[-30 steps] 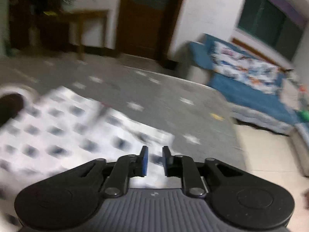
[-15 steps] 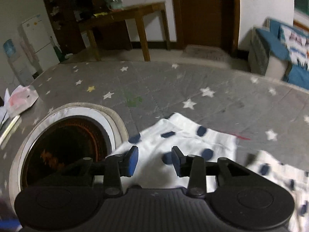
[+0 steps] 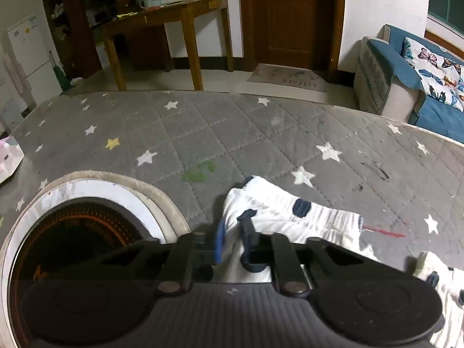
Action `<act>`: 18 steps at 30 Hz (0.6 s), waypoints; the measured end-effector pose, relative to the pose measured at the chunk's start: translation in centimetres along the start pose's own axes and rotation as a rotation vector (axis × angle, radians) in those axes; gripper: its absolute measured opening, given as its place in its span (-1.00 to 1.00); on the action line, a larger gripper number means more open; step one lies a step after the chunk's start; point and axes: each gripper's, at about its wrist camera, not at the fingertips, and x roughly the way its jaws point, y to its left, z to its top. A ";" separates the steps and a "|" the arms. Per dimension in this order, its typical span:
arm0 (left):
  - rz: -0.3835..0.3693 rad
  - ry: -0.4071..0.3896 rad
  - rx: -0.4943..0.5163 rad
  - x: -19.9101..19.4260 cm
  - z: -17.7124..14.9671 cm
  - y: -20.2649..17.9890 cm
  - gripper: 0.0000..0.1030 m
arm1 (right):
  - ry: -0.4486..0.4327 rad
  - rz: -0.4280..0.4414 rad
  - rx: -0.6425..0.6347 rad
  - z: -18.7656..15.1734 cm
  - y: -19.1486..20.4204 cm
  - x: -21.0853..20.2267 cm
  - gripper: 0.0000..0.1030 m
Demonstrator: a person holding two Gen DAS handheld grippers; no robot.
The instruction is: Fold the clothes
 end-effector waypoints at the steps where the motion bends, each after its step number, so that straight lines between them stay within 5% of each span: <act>1: -0.006 -0.002 0.000 0.0 0.0 0.0 -0.38 | -0.003 0.002 -0.002 0.1 0.3 0.1 -0.85; 4: -0.025 -0.002 -0.020 -0.1 -0.1 0.5 -0.86 | -0.006 0.014 -0.010 0.6 1.3 0.5 -0.87; 14: 0.070 -0.054 -0.105 -3.7 -0.6 3.1 -0.93 | -0.056 0.184 -0.095 4.1 9.3 1.9 -0.87; 18: 0.117 -0.040 -0.128 -4.9 -1.1 3.9 -0.92 | -0.067 0.270 -0.108 4.5 12.0 2.1 -0.64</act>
